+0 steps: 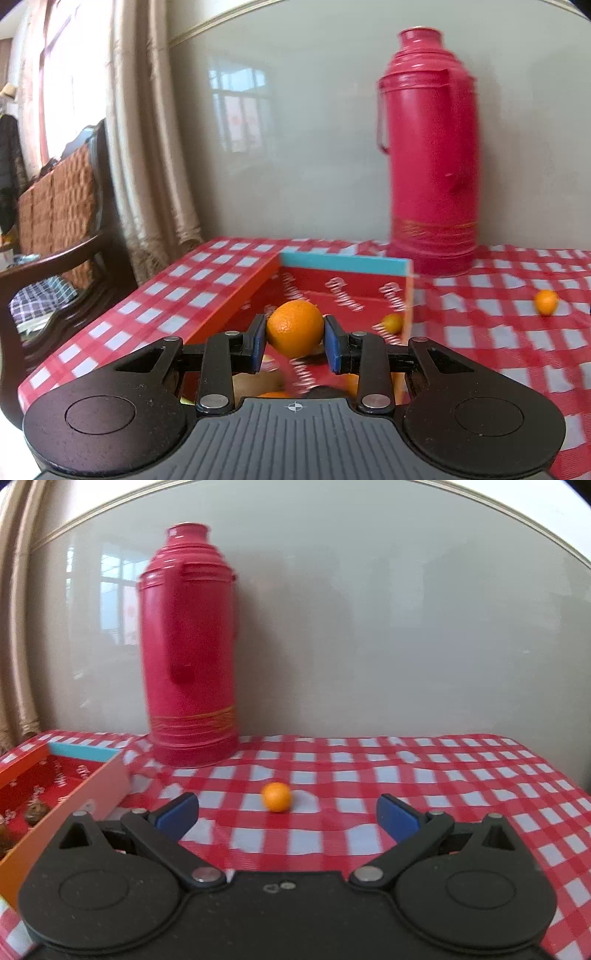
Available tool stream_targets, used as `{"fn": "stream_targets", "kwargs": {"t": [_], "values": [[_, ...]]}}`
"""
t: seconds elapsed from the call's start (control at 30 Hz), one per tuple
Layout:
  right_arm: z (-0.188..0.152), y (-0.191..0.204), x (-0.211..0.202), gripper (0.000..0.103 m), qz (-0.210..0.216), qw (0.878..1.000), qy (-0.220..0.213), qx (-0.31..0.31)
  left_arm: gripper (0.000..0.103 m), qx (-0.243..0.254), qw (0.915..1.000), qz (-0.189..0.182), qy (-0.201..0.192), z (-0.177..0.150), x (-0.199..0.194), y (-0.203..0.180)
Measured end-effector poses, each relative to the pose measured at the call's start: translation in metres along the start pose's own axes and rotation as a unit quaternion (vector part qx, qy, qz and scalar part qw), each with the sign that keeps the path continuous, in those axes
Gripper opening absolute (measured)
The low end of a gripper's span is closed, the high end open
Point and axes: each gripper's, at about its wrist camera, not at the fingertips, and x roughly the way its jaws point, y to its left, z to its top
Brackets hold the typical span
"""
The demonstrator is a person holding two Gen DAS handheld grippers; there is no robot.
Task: Organize fruits
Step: 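Carry the small mandarin with the left tool into the box and release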
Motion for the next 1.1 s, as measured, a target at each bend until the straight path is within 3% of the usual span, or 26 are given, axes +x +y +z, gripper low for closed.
{"fn": "stream_targets", "kwargs": {"t": [0.23,0.53,0.83,1.03,1.1], "values": [[-0.001,0.029,-0.001,0.097,0.042,0.999,-0.001,-0.016,0.033,-0.006,0.9997,0.024,0.009,-0.009,0.010,0.023],[0.001,0.053,0.000,0.097,0.068,0.997,0.001,-0.024,0.033,-0.012,0.9989,0.024,0.039,-0.010,0.030,0.031],[0.001,0.061,0.002,0.097,0.075,0.997,0.002,-0.028,0.033,-0.025,0.9986,0.020,0.043,-0.003,0.046,0.031],[0.001,0.058,0.003,0.097,0.073,0.997,0.002,-0.028,0.033,-0.036,0.9971,0.007,0.066,-0.001,0.062,0.029],[0.001,0.057,0.003,0.097,0.072,0.997,0.003,-0.027,0.038,-0.045,0.9960,0.003,0.077,-0.002,0.063,0.031]]}}
